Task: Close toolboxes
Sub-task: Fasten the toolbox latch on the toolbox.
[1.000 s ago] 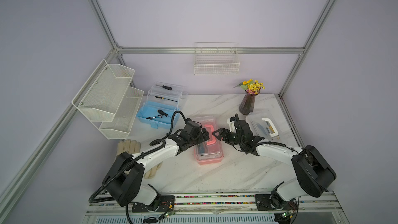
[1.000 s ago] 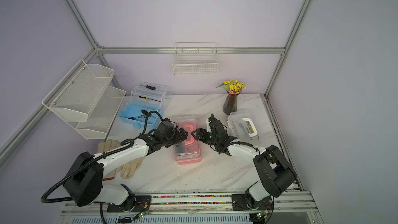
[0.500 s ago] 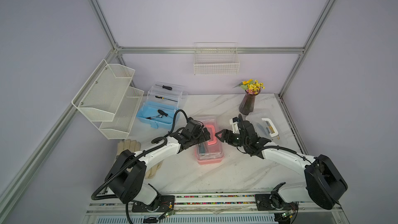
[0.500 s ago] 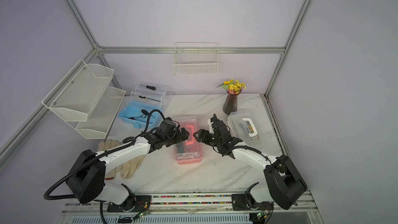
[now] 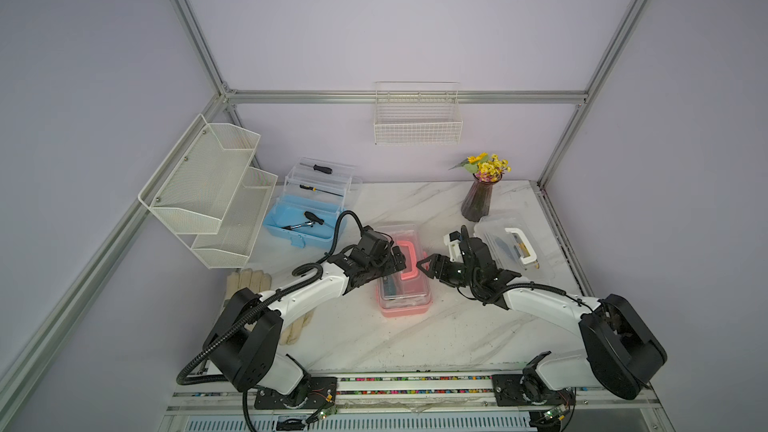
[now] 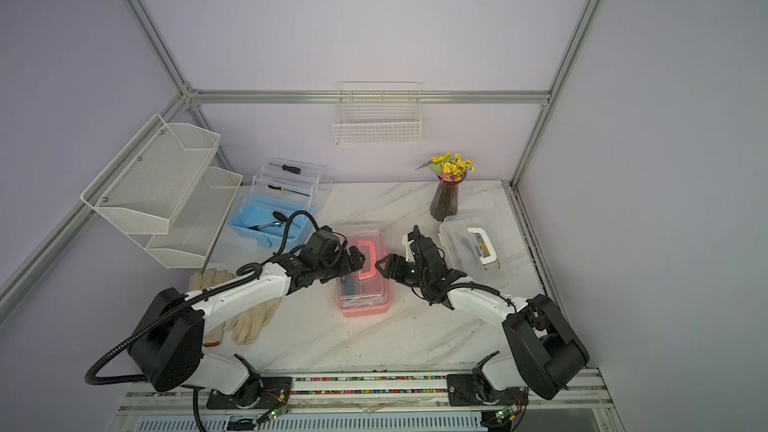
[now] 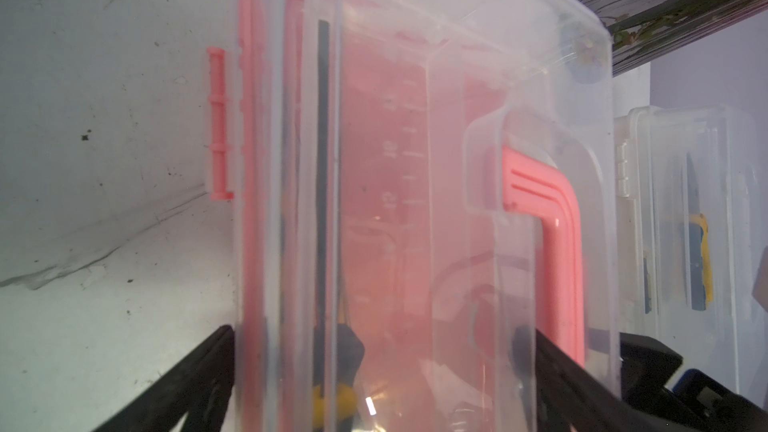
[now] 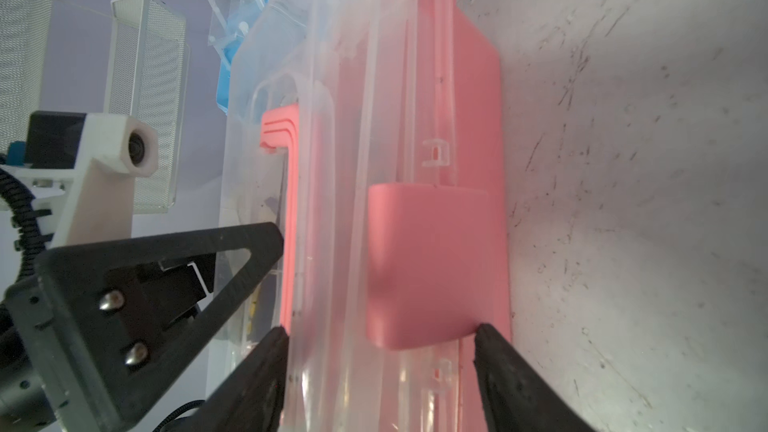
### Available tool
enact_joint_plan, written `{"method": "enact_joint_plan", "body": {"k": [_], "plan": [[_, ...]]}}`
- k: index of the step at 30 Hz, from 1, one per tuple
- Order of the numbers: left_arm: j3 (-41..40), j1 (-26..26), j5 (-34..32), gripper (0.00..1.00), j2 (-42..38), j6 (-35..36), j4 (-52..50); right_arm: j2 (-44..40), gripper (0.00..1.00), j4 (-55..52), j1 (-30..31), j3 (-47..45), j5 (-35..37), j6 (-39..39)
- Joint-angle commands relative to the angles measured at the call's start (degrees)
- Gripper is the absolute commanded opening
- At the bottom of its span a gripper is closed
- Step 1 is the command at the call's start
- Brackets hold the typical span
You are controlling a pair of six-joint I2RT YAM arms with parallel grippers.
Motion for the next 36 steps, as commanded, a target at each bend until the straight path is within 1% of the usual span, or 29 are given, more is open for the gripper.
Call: {"method": "enact_joint_plan", "body": {"k": [1,11,17,22,25,28,30,33,36], "plan": [[0.4,-0.1,0.8,1.00,2.9,1.8,-3.6,0.3,0.70,6.3,-0.9,-1.4,-1.3,1.9],[0.5,-0.2,1.1,1.00,3.1,2.7,-3.5,1.7,0.66,10.2,-2.7,-1.8,-3.2,2.2],[0.6,-0.2,1.1,1.00,3.3,2.8,-3.5,1.9,0.58,12.1,-4.7,-2.6,-4.8,2.9],[0.8,-0.1,1.5,1.00,3.8,3.0,-3.5,2.0,0.57,13.6,-5.6,-3.2,-5.8,3.5],[1.0,-0.2,1.5,1.00,3.9,3.0,-3.4,2.5,0.53,13.7,-5.8,-3.2,-6.0,3.7],[1.1,-0.2,1.6,1.00,3.9,3.0,-3.5,3.9,0.53,14.8,-5.9,-3.2,-6.7,4.0],[1.1,-0.2,1.6,1.00,3.9,3.0,-3.5,4.6,0.50,16.2,-5.9,-3.5,-7.0,4.8],[1.0,-0.2,1.5,1.00,3.7,3.1,-3.5,5.0,0.49,17.9,-5.9,-4.0,-7.5,5.5],[1.0,-0.2,1.5,1.00,3.7,3.1,-3.5,5.3,0.46,18.4,-5.9,-3.9,-7.5,5.8]]}}
